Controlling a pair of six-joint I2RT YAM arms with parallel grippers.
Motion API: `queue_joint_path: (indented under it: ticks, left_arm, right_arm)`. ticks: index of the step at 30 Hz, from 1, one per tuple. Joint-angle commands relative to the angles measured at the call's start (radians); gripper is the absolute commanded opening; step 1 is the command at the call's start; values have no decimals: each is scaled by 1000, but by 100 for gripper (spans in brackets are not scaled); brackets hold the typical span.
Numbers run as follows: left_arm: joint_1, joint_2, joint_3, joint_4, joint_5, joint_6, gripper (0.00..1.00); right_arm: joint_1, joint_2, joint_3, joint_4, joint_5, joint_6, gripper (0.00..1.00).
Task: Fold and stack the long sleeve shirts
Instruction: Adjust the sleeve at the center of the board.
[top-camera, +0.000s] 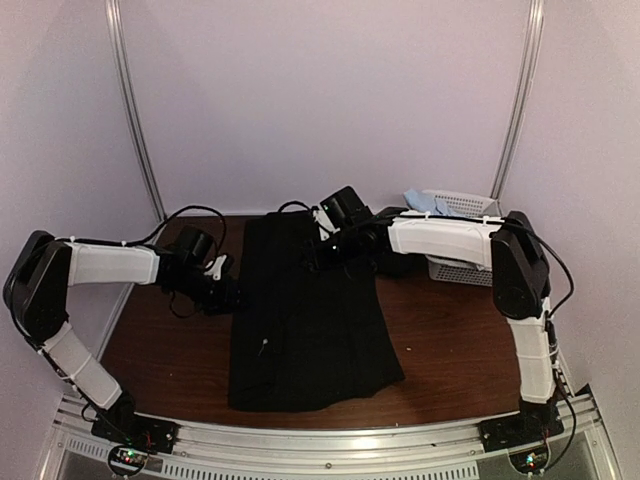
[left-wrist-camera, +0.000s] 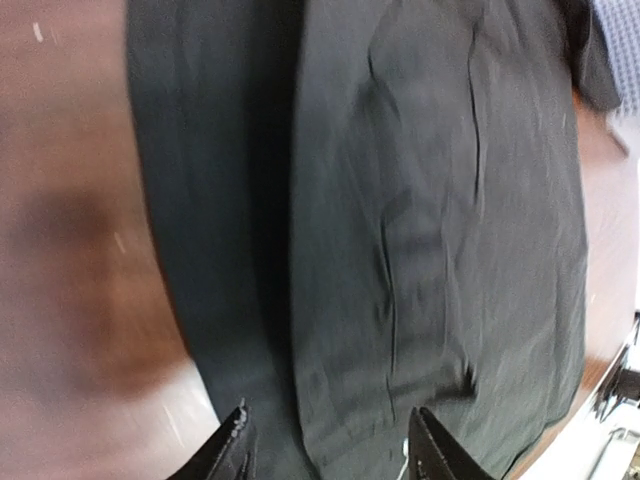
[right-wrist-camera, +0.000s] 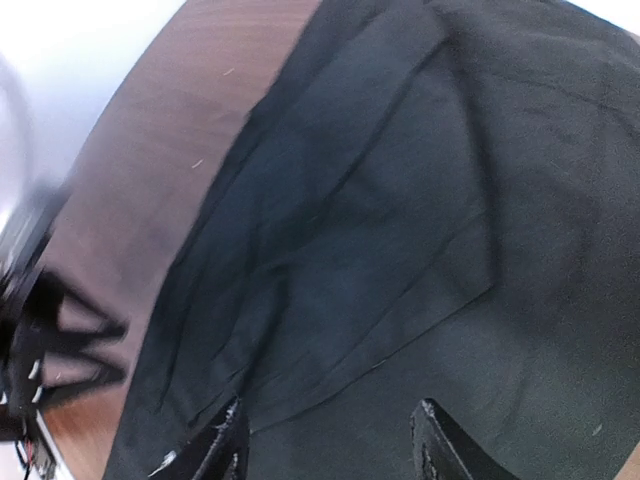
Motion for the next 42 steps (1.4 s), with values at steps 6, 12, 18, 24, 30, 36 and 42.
queue_joint_path:
  ticks: [6,12,18,24,30,36,42]
  left_arm:
    - [-94,-131,-108,-84,-110,-39,51]
    - [-125,-141,-152,-88,-110,-47,51]
    - [-148,-129,-161,-75,-98,-50,47]
    - [-162,-104,-155,-63,-90,-50,42]
    - [-175,-76,-151,-54,-80,-47,37]
    - [-179,-73,-144,-55,-65,-41,27]
    - [-180,-70,-141,-54,-46,-35,9]
  right_arm:
    - [-80,150,93,52,-32,48,52]
    - [-84,215,123,63,-55,75,50]
    - [-85,254,125,85,-57,92,47]
    - [-91,287,150,89,-46,110,43]
    - [-98,295,149,104,-38,124,41]
    - [-103,322,186,106,-40,137,39]
    - [-106,335,227,97,-32,146,28]
